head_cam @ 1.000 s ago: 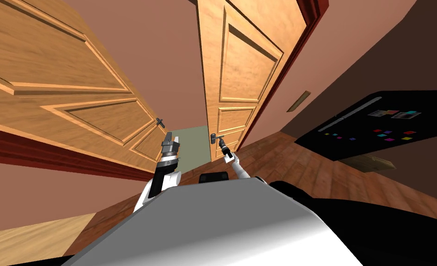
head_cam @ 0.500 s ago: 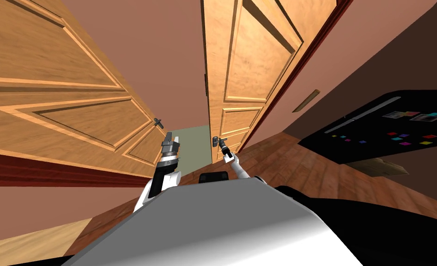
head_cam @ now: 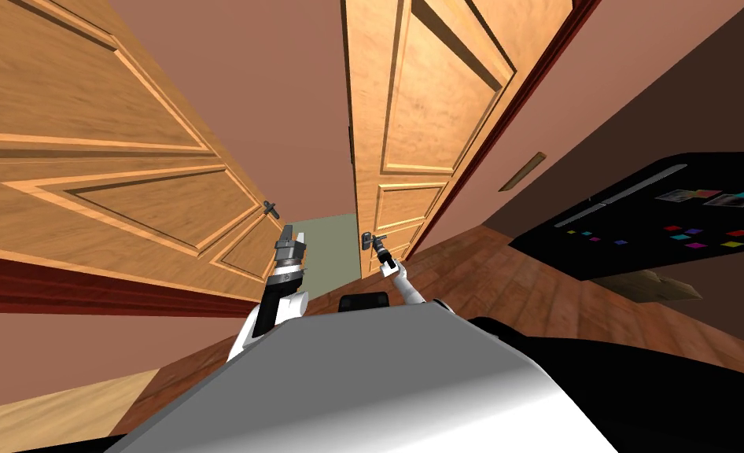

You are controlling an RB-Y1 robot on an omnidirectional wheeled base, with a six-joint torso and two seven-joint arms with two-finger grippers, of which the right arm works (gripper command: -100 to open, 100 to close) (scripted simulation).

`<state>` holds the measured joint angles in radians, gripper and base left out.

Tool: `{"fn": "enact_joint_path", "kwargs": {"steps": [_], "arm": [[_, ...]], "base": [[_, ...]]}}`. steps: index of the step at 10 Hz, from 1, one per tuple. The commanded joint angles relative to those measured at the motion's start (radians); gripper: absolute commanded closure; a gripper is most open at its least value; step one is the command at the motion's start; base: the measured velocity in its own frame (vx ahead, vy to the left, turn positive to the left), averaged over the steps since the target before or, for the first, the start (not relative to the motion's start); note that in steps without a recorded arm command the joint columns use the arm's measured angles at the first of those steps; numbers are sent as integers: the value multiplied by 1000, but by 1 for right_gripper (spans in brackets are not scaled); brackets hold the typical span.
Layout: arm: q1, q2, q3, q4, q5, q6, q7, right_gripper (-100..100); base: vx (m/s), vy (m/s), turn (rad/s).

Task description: Push the door open

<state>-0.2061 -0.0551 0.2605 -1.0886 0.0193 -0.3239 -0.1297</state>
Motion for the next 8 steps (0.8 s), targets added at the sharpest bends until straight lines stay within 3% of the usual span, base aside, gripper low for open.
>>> {"fn": "enact_joint_path", "kwargs": {"steps": [1,8], "arm": [[-1,-4,-12,2,-2,0,3,100],[-7,-20,-78,17,-10,0,20,100]], "base": [[92,69,-25],[154,121,-54]]}}
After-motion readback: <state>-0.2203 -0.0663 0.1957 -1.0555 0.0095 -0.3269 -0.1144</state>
